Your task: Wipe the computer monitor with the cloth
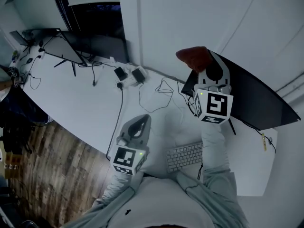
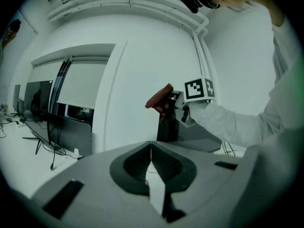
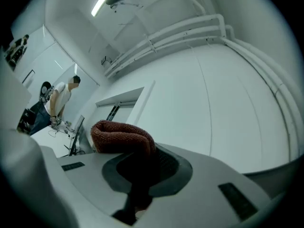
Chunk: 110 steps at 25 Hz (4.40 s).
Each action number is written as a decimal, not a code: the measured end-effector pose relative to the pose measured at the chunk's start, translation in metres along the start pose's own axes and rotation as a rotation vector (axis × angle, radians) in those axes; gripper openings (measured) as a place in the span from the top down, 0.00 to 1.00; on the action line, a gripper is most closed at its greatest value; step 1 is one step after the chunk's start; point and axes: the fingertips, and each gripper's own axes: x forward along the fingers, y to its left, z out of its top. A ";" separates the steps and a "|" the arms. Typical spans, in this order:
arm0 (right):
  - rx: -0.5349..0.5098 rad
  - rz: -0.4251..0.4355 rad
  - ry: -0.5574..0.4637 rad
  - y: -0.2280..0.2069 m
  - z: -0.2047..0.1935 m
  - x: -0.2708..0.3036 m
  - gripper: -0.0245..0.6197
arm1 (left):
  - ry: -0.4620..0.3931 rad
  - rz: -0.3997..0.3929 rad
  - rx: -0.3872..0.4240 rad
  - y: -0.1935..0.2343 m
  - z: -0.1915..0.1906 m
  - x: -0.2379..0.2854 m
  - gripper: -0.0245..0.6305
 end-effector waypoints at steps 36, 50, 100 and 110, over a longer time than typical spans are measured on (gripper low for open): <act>0.056 -0.069 0.233 0.026 -0.150 -0.023 0.91 | 0.033 -0.111 -0.003 0.023 -0.026 0.053 0.93; 0.131 -0.055 0.448 0.051 -0.254 -0.051 0.91 | 0.093 -0.118 -0.009 0.026 -0.049 0.072 0.93; 0.331 -0.242 0.673 -0.106 -0.352 -0.196 0.90 | 0.155 -0.240 0.018 -0.158 -0.063 0.107 0.93; 0.399 -0.333 0.670 -0.194 -0.366 -0.265 0.91 | 0.151 -0.253 0.038 -0.252 -0.060 0.117 0.93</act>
